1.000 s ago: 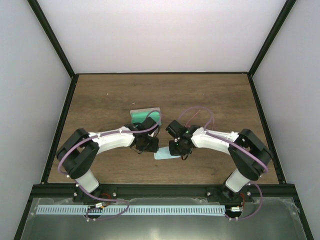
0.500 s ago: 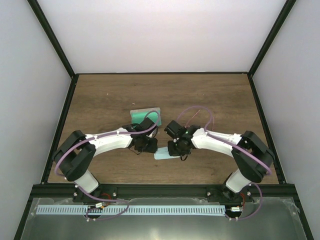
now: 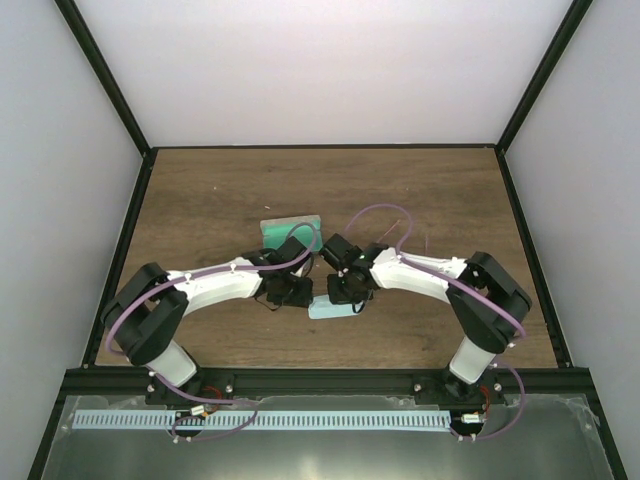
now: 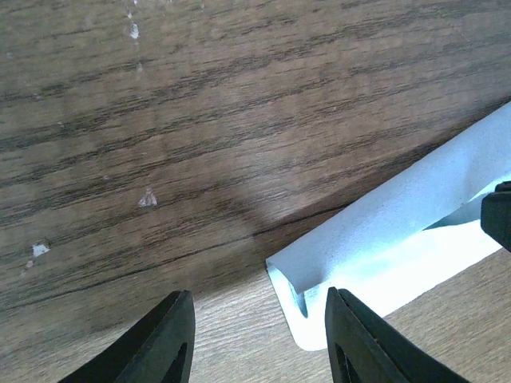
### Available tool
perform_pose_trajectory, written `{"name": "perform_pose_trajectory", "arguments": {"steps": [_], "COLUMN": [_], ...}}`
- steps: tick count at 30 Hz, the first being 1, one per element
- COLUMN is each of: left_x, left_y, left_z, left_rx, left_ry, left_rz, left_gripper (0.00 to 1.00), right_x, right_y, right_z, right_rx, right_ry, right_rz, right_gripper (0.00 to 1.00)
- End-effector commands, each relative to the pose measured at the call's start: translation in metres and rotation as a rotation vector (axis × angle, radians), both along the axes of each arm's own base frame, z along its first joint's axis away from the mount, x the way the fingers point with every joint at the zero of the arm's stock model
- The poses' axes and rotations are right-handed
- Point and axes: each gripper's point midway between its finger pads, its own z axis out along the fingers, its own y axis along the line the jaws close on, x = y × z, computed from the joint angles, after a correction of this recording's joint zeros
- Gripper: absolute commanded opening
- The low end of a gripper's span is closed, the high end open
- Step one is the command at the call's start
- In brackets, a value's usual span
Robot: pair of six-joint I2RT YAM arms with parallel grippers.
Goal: Organize the sunglasses
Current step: Fold the glasses cleaning cloth at the center of the board.
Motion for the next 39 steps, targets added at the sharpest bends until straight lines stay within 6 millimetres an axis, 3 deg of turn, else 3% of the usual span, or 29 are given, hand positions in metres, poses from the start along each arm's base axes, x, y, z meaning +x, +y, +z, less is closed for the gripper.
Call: {"name": "perform_pose_trajectory", "arguments": {"steps": [1, 13, 27, 36, 39], "left_x": [0.002, 0.004, 0.003, 0.005, 0.004], "left_y": [0.002, 0.002, 0.005, 0.003, 0.000], "left_z": [0.005, 0.006, 0.006, 0.006, 0.005], "left_rx": [-0.014, -0.025, -0.029, -0.039, -0.058], "left_ry": [-0.016, -0.012, -0.016, -0.017, -0.003], "left_rz": [0.016, 0.015, 0.017, 0.021, 0.032], "left_gripper": [0.46, 0.46, 0.46, 0.46, 0.48], "right_x": [0.002, -0.017, -0.035, -0.034, -0.025], "right_y": [0.003, -0.004, 0.007, 0.000, -0.009], "right_z": [0.000, -0.012, -0.003, 0.022, 0.029], "right_rx": [-0.006, 0.012, 0.030, 0.028, 0.014], "right_ry": [-0.013, 0.040, 0.054, -0.002, -0.040], "right_rz": [0.014, 0.004, 0.017, -0.005, -0.023], "right_gripper": [0.05, 0.05, 0.05, 0.06, 0.15]}}
